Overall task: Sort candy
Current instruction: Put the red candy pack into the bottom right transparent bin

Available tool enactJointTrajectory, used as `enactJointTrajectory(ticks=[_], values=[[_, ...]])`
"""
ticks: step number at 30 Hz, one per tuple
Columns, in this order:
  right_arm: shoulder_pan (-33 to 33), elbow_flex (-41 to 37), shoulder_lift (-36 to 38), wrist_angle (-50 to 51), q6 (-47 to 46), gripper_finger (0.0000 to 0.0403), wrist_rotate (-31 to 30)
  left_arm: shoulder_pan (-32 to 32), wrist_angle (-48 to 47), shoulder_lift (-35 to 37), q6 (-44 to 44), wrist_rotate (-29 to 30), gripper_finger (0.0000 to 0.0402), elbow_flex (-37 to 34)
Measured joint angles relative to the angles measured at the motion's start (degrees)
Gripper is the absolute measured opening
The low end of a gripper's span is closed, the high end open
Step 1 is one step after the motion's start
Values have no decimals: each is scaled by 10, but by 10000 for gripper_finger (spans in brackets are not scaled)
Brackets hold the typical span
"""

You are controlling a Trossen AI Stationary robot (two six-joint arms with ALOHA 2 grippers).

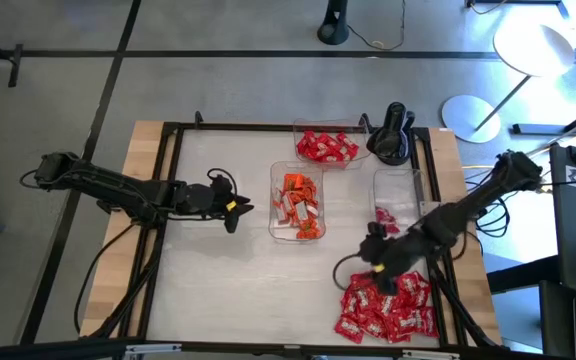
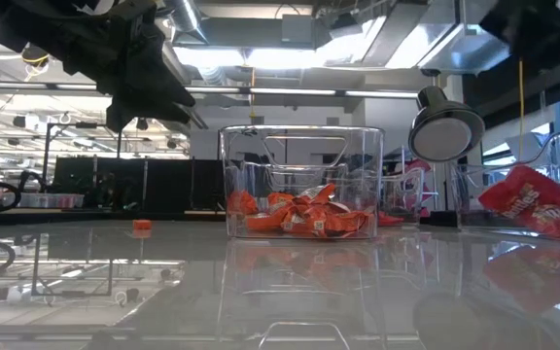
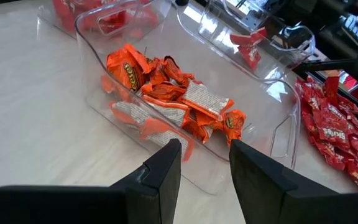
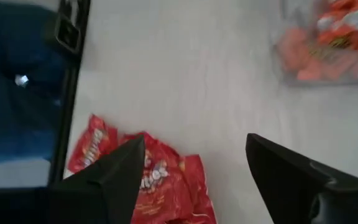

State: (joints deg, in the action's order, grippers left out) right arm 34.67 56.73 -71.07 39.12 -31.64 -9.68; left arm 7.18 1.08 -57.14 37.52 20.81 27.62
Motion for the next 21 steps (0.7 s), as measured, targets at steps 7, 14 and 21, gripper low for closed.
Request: enactJointTrajectory(ticks=[7, 14, 21], values=[[-2, -19, -96, -2, 4, 247, 23, 0, 0, 0, 0, 0, 127, 0], [-2, -21, -176, -2, 29, 216, 54, 0, -2, 0, -3, 0, 127, 0], [-2, -21, -221, -9, 49, 179, 59, 0, -4, 0, -4, 0, 127, 0]])
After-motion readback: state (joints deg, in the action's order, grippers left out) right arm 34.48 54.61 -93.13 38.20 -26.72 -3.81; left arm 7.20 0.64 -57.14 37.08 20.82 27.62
